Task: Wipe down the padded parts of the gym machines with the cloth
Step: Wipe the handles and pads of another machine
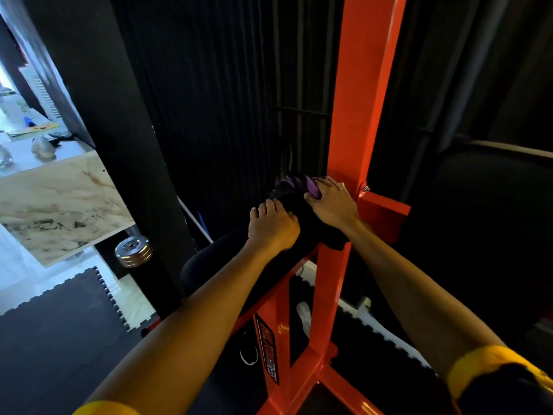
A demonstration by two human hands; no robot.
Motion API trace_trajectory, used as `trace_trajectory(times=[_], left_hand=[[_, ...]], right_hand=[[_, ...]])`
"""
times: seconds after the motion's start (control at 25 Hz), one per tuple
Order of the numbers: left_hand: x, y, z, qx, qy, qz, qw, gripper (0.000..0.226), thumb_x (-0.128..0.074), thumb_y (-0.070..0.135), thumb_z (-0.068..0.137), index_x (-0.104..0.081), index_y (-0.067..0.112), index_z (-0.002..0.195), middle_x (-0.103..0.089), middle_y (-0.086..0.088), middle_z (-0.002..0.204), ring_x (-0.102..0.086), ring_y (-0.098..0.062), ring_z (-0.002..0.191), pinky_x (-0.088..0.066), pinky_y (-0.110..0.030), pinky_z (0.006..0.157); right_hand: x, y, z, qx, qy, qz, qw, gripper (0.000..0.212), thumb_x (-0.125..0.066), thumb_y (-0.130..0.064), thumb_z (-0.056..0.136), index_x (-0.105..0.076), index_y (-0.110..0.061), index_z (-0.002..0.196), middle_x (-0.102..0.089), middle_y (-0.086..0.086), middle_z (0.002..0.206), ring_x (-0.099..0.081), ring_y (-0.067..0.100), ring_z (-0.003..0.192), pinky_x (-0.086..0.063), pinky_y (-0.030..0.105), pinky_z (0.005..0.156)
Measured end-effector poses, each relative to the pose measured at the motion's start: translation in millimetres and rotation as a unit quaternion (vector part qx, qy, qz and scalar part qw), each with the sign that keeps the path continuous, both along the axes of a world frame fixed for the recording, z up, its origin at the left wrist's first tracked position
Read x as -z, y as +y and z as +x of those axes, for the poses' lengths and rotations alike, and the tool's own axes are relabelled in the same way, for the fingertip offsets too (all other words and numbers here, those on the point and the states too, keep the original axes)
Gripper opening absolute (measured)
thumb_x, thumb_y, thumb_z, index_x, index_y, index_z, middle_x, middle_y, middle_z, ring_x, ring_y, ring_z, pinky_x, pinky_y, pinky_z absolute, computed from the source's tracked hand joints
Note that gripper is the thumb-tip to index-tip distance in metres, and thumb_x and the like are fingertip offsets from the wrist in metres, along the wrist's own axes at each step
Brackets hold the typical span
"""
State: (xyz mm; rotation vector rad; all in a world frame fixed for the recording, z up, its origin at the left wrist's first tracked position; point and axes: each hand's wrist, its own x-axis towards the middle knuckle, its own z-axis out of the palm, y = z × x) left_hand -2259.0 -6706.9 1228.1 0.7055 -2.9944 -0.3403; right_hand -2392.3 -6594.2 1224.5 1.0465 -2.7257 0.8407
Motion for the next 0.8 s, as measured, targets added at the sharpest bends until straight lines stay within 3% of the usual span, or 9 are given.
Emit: trace_trajectory(times=[0.16, 0.32, 0.4, 0.56, 0.68, 0.8], left_hand=[[3, -2, -20, 0.014, -0.008, -0.029, 0.999, 0.064, -0.019, 0.038, 0.108, -0.008, 0.001, 0.16, -0.011, -0.019, 0.168, -0.013, -0.034, 0.155, -0.01, -0.049, 0.127], [7, -7, -23, 0.014, 0.009, -0.029, 0.999, 0.065, -0.017, 0.042, 0.109, -0.011, 0.004, 0.161, -0.014, -0.016, 0.168, -0.014, -0.031, 0.155, -0.01, -0.048, 0.127], [5, -7, -23, 0.014, 0.012, -0.02, 1.0, 0.065, -0.017, 0.043, 0.109, -0.012, 0.005, 0.161, -0.014, -0.015, 0.168, -0.015, -0.03, 0.155, -0.01, -0.048, 0.127], [4, -5, -20, 0.013, 0.011, -0.014, 1.0, 0.064, -0.018, 0.042, 0.108, -0.012, 0.006, 0.161, -0.015, -0.014, 0.168, -0.014, -0.029, 0.155, -0.009, -0.047, 0.127], [3, -5, -18, 0.017, 0.018, -0.004, 1.0, 0.064, -0.019, 0.042, 0.108, -0.013, 0.005, 0.161, -0.015, -0.014, 0.168, -0.014, -0.03, 0.155, -0.009, -0.048, 0.127], [3, -6, -20, 0.017, 0.015, -0.004, 1.0, 0.064, -0.019, 0.041, 0.108, -0.013, 0.005, 0.161, -0.015, -0.015, 0.168, -0.015, -0.031, 0.155, -0.011, -0.049, 0.126]], right_hand=[[-25, -31, -19, 0.053, -0.044, 0.063, 0.996, 0.05, -0.043, -0.048, 0.101, -0.058, -0.014, 0.135, -0.057, 0.011, 0.14, -0.052, 0.038, 0.131, -0.038, 0.045, 0.108], [-45, -51, -44, 0.065, -0.116, 0.165, 0.977, 0.07, -0.038, -0.068, 0.097, -0.052, -0.018, 0.144, -0.056, 0.012, 0.147, -0.052, 0.036, 0.134, -0.038, 0.045, 0.109], [-49, -52, -48, 0.073, -0.149, 0.16, 0.973, 0.077, -0.041, -0.072, 0.095, -0.048, -0.017, 0.148, -0.05, 0.014, 0.152, -0.048, 0.037, 0.138, -0.035, 0.046, 0.112], [-27, -27, -48, 0.156, -0.208, -0.028, 0.965, 0.075, -0.051, -0.068, 0.09, -0.055, -0.013, 0.141, -0.06, 0.014, 0.139, -0.056, 0.038, 0.128, -0.041, 0.043, 0.105], [0, -6, -45, 0.202, -0.283, -0.237, 0.907, 0.058, -0.057, -0.057, 0.093, -0.063, -0.016, 0.132, -0.065, 0.013, 0.131, -0.06, 0.036, 0.122, -0.043, 0.038, 0.1], [21, -4, -19, 0.22, -0.263, -0.378, 0.86, 0.039, -0.06, -0.046, 0.094, -0.065, -0.019, 0.122, -0.069, 0.008, 0.115, -0.063, 0.032, 0.112, -0.045, 0.037, 0.093]])
